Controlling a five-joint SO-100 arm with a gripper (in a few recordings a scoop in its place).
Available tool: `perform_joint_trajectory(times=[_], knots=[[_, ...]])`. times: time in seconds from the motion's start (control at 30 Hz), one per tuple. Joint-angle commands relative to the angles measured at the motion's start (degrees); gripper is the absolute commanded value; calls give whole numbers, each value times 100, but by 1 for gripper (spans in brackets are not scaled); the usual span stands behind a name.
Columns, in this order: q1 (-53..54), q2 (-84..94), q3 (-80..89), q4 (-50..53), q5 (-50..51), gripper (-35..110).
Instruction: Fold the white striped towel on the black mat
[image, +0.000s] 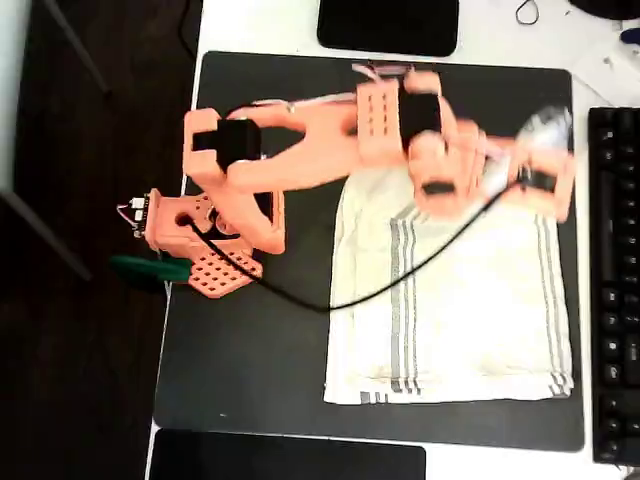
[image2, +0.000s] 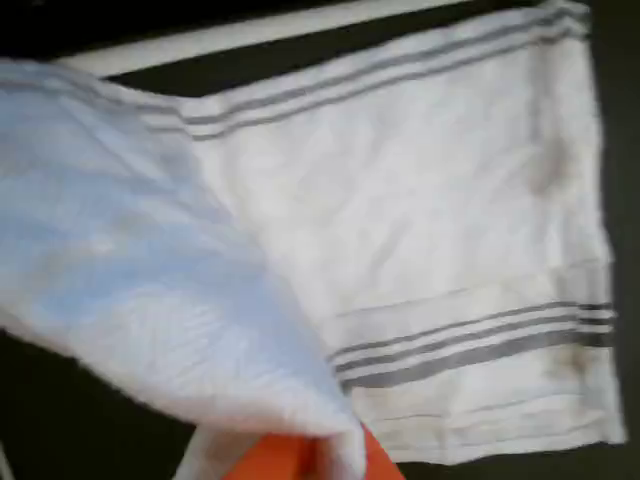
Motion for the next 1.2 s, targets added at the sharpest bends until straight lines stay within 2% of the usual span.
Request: perform_joint_trajectory(times=[0.0, 0.13, 0.5, 0.6, 0.7, 0.9, 1.17], knots=[[756, 255, -316, 53, -483, 0], [1494, 9, -281, -272, -976, 0], [2821, -1239, 993, -2355, -1854, 0], [3050, -1362, 1362, -2874, -2171, 9], [3287, -1292, 1327, -2839, -2408, 17], [3542, -747, 1160, -2452, -2566, 19], [3305, 290, 1195, -1301, -2452, 18]])
